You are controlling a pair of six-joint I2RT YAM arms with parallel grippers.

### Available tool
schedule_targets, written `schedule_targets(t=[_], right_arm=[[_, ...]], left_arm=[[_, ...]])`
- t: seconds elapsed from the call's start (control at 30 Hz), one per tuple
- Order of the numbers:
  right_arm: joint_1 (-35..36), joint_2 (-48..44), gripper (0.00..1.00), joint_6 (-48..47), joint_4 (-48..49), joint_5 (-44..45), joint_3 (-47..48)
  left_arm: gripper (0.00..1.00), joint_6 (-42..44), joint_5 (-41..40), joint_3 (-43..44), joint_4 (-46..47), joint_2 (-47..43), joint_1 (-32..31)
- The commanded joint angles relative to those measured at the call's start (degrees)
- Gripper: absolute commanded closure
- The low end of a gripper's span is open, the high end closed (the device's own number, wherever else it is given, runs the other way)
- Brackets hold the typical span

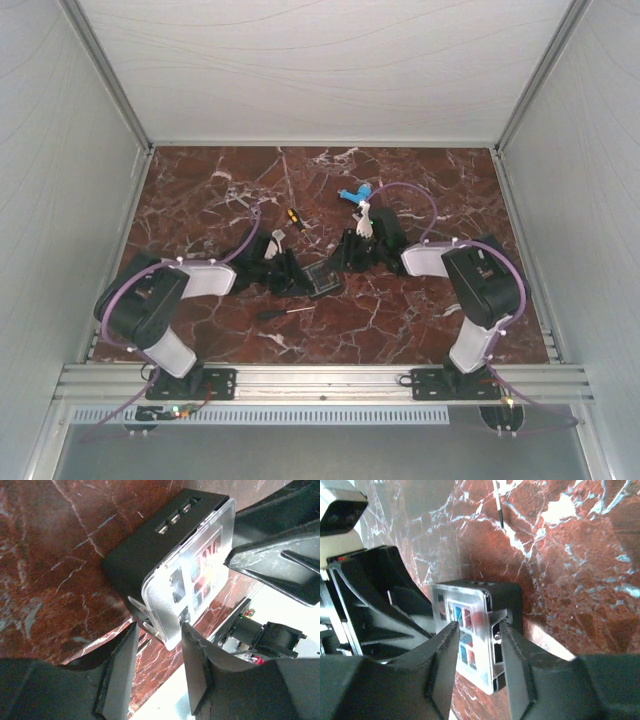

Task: Snap on the fuse box
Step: Close the fuse box cover on the fuse box base.

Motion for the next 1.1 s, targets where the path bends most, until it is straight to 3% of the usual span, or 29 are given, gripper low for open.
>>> schedule_targets(t=[0.0,0.4,0.73,1.07], right_arm=[[-0.5,-4.7,0.61,-2.2,-2.6,0.5,-1.8],[-1.4,-7.2,0.63,-1.1,-1.3,-2.5,-7.3],[-1.2,-3.3,0.77,-1.6,-0.7,-4.4,-8.9],[3.0,-0.6,0.8,-6.9,-10.0,2.4,-6.3]], left_arm=[[0.58,-0.9,-2.6,-0.8,0.4,-2.6,-0.3],[0.56,-1.5,-2.6,-0.3,0.3,-2.7,-2.0],[0.68,-1.2,-2.9,-0.5,0.5,0.1,-2.6],[0.74,-0.4,-5.6,-1.6,-2.1,3.7,-4.2]])
